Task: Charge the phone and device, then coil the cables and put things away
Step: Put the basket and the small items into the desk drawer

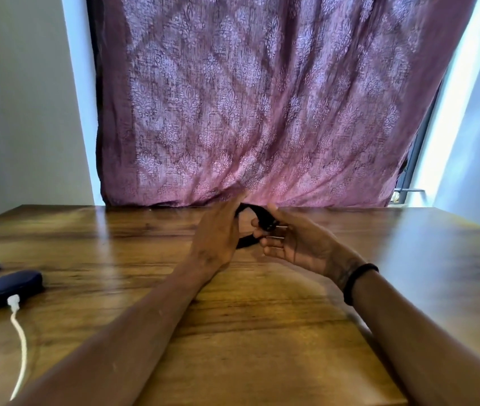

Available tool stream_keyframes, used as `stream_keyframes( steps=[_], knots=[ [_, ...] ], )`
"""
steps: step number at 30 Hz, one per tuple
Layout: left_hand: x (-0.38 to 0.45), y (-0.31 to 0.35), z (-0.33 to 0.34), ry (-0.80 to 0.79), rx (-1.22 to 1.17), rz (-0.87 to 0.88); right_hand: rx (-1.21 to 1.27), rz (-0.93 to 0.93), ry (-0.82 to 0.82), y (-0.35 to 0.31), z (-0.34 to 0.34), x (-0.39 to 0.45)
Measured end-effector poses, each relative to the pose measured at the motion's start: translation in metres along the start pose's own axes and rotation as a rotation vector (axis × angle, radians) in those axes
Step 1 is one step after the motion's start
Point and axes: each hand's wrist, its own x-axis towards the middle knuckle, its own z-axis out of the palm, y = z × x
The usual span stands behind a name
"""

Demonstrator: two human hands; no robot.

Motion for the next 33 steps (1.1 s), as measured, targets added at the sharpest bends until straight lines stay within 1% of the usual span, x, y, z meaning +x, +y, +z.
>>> stream_keyframes(
  steps=[3, 6, 8, 9, 10, 11, 12, 14, 15, 19, 23, 25, 26, 28, 30, 33],
  knots=[
    [-0.003, 0.005, 0.003, -0.012, -0.025, 0.038, 0.157, 0.009, -0.028, -0.002, 0.006, 0.0],
    [-0.003, 0.015, 0.002, 0.007, -0.053, 0.03, 0.089, 0.0, -0.038, 0.0, 0.002, 0.001],
    [-0.004, 0.014, 0.001, -0.018, -0.034, 0.049, 0.045, 0.049, -0.076, 0.004, 0.002, 0.0],
    [-0.006, 0.014, 0.004, -0.033, -0.063, 0.085, 0.042, 0.058, -0.098, 0.005, 0.003, -0.001],
    [-0.007, 0.014, 0.009, -0.035, -0.155, 0.104, 0.06, 0.036, -0.114, 0.004, 0.003, -0.001],
    [-0.008, 0.02, 0.011, -0.047, -0.29, 0.071, 0.103, -0.002, -0.126, 0.002, 0.005, -0.002],
    [-0.007, 0.029, 0.012, -0.081, -0.445, -0.012, 0.157, -0.053, -0.115, 0.0, 0.006, -0.002],
    [0.0, 0.051, 0.018, -0.183, -0.709, -0.23, 0.251, -0.154, -0.032, -0.005, 0.004, 0.0],
    [0.003, 0.058, 0.021, -0.215, -0.77, -0.305, 0.281, -0.191, 0.003, -0.007, 0.004, 0.0],
    [0.008, 0.053, 0.02, -0.253, -0.814, -0.465, 0.348, -0.307, 0.075, -0.007, -0.002, 0.007],
    [0.004, 0.052, 0.006, -0.426, -0.92, -0.562, 0.352, -0.376, 0.151, -0.005, -0.016, 0.013],
    [0.009, 0.063, -0.003, -0.49, -0.975, -0.596, 0.262, -0.44, 0.234, -0.003, -0.026, 0.016],
    [0.014, 0.072, -0.007, -0.506, -1.008, -0.597, 0.14, -0.469, 0.304, -0.003, -0.032, 0.015],
    [0.022, 0.084, -0.015, -0.472, -1.093, -0.614, -0.187, -0.511, 0.413, 0.001, -0.034, 0.015],
    [0.03, 0.087, -0.022, -0.379, -1.173, -0.697, -0.388, -0.525, 0.426, 0.005, -0.03, 0.014],
    [0.036, 0.075, -0.03, -0.269, -1.261, -0.802, -0.446, -0.476, 0.384, 0.007, -0.014, 0.016]
  ],
)
